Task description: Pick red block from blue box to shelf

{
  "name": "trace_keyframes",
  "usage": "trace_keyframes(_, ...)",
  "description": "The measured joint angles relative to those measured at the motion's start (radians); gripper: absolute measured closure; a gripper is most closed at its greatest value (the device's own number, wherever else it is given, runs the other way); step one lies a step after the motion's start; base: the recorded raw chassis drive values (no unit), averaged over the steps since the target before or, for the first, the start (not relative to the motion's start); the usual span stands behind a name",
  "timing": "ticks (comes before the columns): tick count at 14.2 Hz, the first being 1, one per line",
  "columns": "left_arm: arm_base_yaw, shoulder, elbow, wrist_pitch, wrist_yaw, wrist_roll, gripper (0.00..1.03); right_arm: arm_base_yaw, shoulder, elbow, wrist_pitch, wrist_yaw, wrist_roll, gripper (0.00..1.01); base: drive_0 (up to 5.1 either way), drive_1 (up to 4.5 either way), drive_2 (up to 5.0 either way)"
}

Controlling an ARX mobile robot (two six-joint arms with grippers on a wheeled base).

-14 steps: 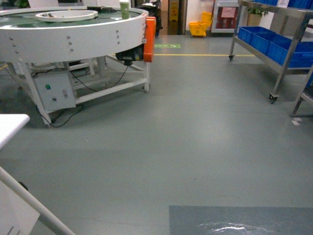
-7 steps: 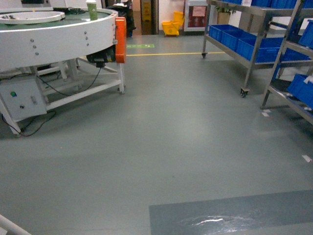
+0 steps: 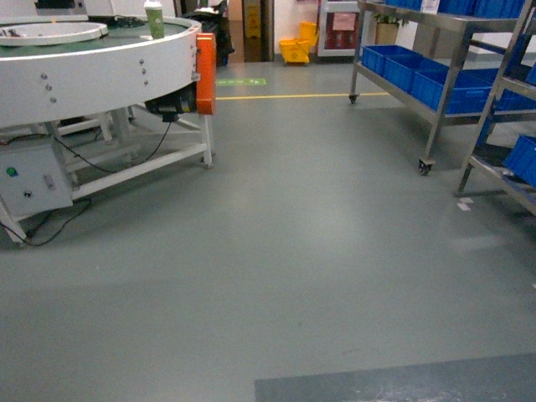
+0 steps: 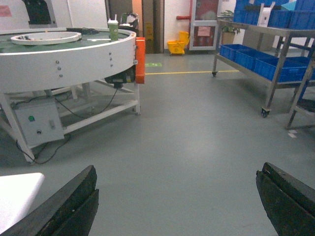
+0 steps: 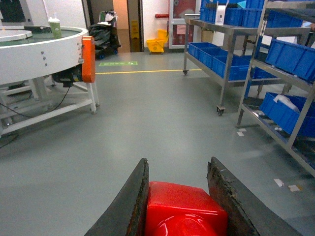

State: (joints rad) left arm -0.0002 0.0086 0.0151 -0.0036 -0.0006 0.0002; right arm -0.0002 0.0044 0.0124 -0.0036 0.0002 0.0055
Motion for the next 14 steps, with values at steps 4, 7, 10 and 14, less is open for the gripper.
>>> trace_keyframes(4, 0.0, 0.0, 0.0, -0.002, -0.001, 0.0, 0.05, 0.0, 0.0, 0.0, -0.001, 0.0, 0.0, 0.72, -0.1, 4.24, -4.4)
trace_keyframes(7, 0.0, 0.0, 0.0, 0.0, 0.0, 0.0, 0.05, 0.0, 0.0, 0.0, 0.0, 0.0, 0.0, 0.72, 0.0, 4.3, -4.4)
trace_keyframes(10, 0.0, 0.0, 0.0, -0.003, 0.0, 0.0, 0.05, 0.0, 0.0, 0.0, 0.0, 0.0, 0.0, 0.72, 0.0, 4.33, -4.3)
trace_keyframes(14, 0.0, 0.0, 0.0, 0.0, 0.0, 0.0, 0.05, 0.0, 0.0, 0.0, -0.001, 0.0, 0.0, 0.72, 0.0, 4.35, -4.3)
